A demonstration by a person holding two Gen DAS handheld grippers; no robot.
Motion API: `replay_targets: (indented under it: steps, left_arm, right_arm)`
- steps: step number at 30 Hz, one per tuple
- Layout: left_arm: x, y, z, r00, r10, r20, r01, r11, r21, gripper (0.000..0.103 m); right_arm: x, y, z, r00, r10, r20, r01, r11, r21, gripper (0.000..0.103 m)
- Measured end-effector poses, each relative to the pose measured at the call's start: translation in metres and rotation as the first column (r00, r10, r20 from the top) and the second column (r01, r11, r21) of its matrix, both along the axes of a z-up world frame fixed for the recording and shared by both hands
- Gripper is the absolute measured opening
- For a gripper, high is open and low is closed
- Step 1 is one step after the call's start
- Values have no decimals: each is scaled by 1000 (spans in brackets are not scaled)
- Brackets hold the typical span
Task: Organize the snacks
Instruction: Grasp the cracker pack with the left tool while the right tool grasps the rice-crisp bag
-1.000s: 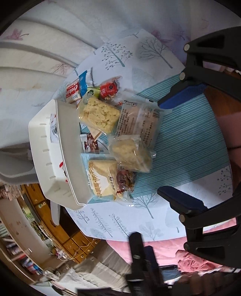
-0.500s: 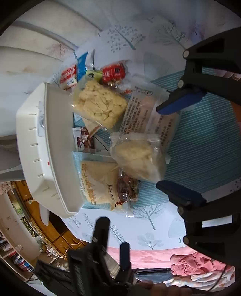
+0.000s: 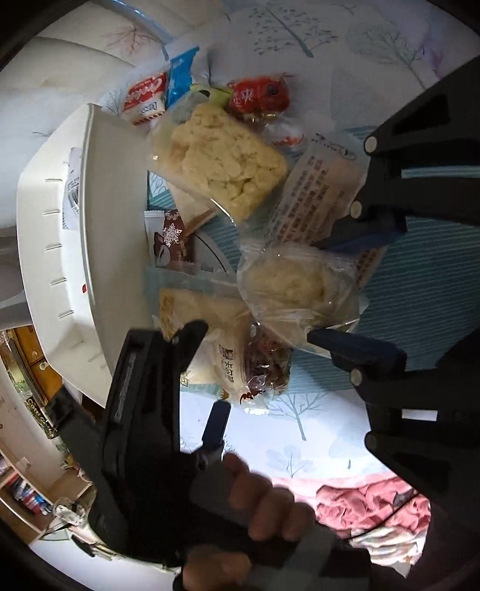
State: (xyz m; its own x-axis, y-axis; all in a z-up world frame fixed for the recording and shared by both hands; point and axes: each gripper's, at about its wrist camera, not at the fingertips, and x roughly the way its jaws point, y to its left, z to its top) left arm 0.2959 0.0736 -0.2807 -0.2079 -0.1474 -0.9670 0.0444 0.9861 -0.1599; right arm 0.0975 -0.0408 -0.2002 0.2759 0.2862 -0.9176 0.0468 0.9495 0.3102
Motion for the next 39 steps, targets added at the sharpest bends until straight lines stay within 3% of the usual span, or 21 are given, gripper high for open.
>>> replay_targets:
  steps: [4, 13, 20, 28, 39]
  left_arm:
    - [6, -6, -8, 1000, -15, 0, 15, 999, 44, 103]
    - [19, -8, -19, 1000, 3, -1, -3, 999, 38, 103]
    - [24, -16, -19, 999, 18, 27, -20, 997, 80, 103]
    - [2, -36, -15, 988, 27, 153, -49, 988, 144, 103]
    - [-24, -30, -10, 981, 1, 196, -27, 991, 131, 101]
  right_arm:
    - [1, -4, 0, 1000, 9, -8, -9, 1000, 25, 39]
    - [6, -7, -3, 1000, 22, -15, -21, 999, 41, 39]
    - [8, -7, -3, 1000, 23, -13, -22, 998, 57, 39]
    - [4, -10, -1, 1000, 8, -16, -7, 998, 56, 39]
    - [-22, -18, 17, 999, -51, -11, 51, 998, 32, 37]
